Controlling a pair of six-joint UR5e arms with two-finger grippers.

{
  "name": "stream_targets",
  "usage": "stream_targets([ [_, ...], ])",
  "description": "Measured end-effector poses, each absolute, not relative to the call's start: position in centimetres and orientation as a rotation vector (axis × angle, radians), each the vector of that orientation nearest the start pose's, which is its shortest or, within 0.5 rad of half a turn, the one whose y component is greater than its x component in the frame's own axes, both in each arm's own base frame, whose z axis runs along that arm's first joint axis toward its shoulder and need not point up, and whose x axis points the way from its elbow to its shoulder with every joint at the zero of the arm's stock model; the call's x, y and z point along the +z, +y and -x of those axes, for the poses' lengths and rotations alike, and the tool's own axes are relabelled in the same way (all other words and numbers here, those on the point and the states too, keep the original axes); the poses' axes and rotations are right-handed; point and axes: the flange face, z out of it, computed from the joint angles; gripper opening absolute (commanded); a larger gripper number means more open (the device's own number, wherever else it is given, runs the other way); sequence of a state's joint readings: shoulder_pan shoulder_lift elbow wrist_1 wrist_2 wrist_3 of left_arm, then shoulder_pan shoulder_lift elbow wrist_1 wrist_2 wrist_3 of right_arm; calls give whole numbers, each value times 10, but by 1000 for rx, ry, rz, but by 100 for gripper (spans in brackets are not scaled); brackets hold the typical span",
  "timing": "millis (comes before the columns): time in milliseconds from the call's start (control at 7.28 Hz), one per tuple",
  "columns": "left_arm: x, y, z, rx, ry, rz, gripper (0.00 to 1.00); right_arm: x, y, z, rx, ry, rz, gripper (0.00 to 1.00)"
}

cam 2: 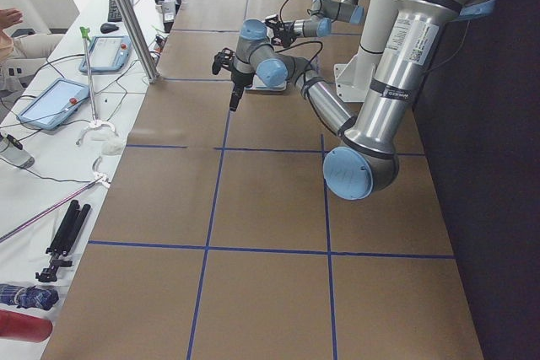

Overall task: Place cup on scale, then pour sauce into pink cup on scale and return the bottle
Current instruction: 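Tilt the bottle spout down into the pink cup with the right gripper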

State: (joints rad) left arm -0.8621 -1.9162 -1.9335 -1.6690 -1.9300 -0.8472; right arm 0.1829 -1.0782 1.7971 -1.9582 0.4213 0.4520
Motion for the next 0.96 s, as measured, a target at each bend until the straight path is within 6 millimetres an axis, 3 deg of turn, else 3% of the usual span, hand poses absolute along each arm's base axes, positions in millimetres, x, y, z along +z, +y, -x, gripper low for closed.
stream_targets([
  [962,307,-503,-303,18,791,-319,100,279,-331,551,-821,618,-1067,0],
])
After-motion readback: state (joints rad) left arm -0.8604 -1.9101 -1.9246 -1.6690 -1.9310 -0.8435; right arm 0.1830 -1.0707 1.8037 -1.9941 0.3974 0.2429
